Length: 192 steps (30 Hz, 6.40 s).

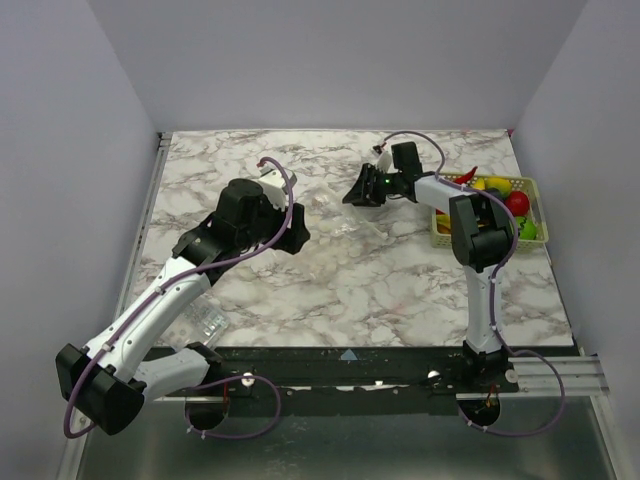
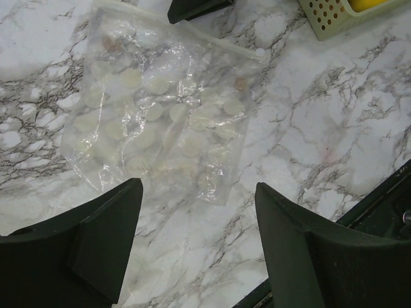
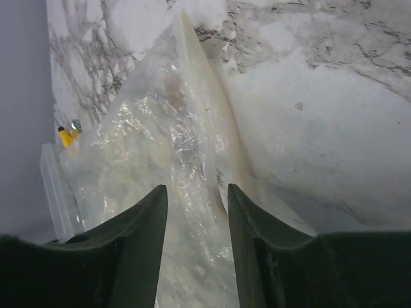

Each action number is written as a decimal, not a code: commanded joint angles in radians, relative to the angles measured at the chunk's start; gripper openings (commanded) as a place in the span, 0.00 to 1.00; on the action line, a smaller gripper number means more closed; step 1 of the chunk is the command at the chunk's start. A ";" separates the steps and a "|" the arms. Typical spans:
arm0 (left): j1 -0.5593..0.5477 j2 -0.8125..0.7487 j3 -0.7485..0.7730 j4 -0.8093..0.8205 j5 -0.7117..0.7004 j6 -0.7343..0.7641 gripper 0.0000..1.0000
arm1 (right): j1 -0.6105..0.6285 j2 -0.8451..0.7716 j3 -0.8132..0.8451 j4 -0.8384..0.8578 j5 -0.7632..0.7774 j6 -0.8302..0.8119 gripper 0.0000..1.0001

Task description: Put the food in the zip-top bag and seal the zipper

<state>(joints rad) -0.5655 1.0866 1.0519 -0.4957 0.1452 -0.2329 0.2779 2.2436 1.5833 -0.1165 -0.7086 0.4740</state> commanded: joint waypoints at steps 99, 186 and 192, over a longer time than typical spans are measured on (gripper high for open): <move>-0.055 0.261 0.186 -0.133 -0.066 -0.377 0.00 | 0.601 -0.909 -0.637 -0.020 0.859 0.184 0.60; -0.097 0.296 0.208 -0.223 -0.003 -0.077 0.00 | -0.261 -0.816 -0.386 -0.281 1.164 0.235 0.91; -0.098 0.275 0.195 -0.205 0.061 -0.084 0.00 | -0.404 -0.665 -0.316 -0.221 1.120 0.268 0.96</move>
<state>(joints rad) -0.6640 1.4048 1.2606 -0.7307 0.1322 -0.3046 -0.0547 1.4960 1.2037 -0.3882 0.4282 0.7002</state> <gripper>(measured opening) 0.011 0.964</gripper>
